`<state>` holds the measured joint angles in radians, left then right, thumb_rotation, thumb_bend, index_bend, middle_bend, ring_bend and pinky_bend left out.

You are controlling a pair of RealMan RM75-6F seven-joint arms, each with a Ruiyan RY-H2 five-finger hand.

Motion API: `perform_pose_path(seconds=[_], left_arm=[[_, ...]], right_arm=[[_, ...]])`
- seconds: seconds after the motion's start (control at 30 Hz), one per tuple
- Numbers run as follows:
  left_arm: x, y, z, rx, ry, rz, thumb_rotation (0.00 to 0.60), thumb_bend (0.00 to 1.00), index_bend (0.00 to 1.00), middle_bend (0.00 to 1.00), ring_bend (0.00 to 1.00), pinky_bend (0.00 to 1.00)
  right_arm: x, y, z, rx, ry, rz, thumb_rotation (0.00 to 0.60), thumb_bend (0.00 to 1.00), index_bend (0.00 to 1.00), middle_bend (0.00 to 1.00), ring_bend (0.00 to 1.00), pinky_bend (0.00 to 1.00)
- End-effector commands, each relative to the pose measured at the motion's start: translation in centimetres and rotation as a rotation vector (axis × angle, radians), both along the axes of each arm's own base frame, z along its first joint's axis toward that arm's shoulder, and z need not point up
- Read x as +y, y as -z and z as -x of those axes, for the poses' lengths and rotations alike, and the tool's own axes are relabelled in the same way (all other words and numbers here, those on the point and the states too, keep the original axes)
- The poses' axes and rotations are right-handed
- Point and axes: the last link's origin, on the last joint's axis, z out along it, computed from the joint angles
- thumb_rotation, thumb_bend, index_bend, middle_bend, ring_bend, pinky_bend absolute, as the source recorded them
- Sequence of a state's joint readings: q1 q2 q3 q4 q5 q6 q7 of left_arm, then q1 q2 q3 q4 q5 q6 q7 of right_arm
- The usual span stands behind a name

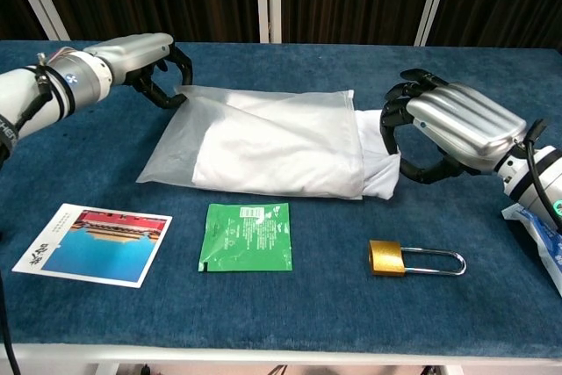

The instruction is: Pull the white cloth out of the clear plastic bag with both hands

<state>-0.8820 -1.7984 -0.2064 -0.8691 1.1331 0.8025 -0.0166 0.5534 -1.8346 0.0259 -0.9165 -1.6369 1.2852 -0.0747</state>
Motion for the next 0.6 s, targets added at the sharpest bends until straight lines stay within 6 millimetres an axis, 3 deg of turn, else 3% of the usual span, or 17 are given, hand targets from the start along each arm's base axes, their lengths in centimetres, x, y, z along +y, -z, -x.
perform_pose_path(seconds=[0.03,0.3,0.6], left_arm=[[-0.2,-0.6,1.1,0.0,-0.018,-0.01,0.6,0.54,0.72,0.34,0.14,0.22],[-0.5,-2.2,3.8,0.027,-0.064,-0.038,0.6,0.54,0.71,0.34,0.14,0.22],[-0.6,-4.3,7.0,0.085,-0.11,-0.087,0.6,0.54,0.71,0.33,0.14,0.22]], right_arm=[[-0.1,-0.4,0.3,0.002,0.002,0.007,0.6,0.46,0.95,0.4,0.15,0.06],[-0.1,-2.0,1.8,0.035,0.012,0.036,0.6,0.46,0.95,0.4,0.15,0.06],[-0.3,-5.7,4.8,0.08,0.061,0.116,0.6,0.46,0.95,0.4,0.15,0.06]])
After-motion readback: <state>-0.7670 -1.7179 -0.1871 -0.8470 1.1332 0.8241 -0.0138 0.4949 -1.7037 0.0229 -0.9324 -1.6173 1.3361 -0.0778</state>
